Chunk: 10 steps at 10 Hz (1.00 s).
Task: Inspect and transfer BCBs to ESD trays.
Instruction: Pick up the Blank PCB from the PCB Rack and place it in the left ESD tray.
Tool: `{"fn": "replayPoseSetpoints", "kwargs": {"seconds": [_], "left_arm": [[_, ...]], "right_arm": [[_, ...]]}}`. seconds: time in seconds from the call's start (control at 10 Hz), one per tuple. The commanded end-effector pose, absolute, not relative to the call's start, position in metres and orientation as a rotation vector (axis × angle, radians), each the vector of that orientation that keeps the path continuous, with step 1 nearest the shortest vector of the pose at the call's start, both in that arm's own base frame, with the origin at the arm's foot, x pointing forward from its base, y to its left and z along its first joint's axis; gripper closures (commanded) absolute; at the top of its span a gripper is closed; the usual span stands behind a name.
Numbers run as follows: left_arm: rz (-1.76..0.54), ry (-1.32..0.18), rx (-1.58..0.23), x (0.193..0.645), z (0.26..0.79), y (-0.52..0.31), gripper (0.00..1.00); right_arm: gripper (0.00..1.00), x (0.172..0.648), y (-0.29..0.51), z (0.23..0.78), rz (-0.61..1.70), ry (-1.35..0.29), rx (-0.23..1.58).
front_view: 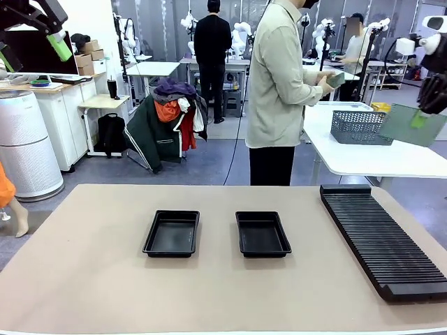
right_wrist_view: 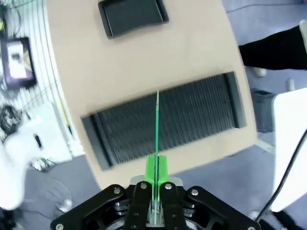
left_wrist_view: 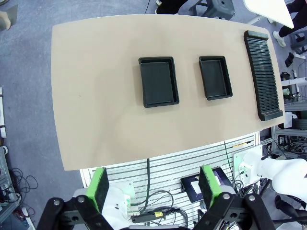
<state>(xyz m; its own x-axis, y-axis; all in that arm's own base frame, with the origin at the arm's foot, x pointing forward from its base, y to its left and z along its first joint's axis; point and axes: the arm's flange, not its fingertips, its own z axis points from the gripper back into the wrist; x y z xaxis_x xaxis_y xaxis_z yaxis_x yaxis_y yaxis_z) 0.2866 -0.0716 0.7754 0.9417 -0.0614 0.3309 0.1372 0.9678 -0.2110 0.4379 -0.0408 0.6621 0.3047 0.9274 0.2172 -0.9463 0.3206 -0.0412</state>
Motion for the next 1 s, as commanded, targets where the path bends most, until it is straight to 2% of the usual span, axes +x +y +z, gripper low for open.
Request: {"fn": "replayPoseSetpoints", "kwargs": {"seconds": [0.0, 0.4, 0.9], "left_arm": [[-0.098, -0.327, -0.234, 0.287, 0.775, -0.071, 0.0], [-0.098, -0.327, -0.234, 0.287, 0.775, -0.071, 0.0], [-0.098, -0.327, -0.234, 0.287, 0.775, -0.071, 0.0]], "right_arm": [[0.97, 0.443, -0.012, 0.66, 1.045, -0.254, 0.257], [0.97, 0.446, 0.062, 0.608, 0.696, -0.236, 0.549], [0.97, 0.428, 0.15, 0.529, 0.435, -0.25, 0.763]]}}
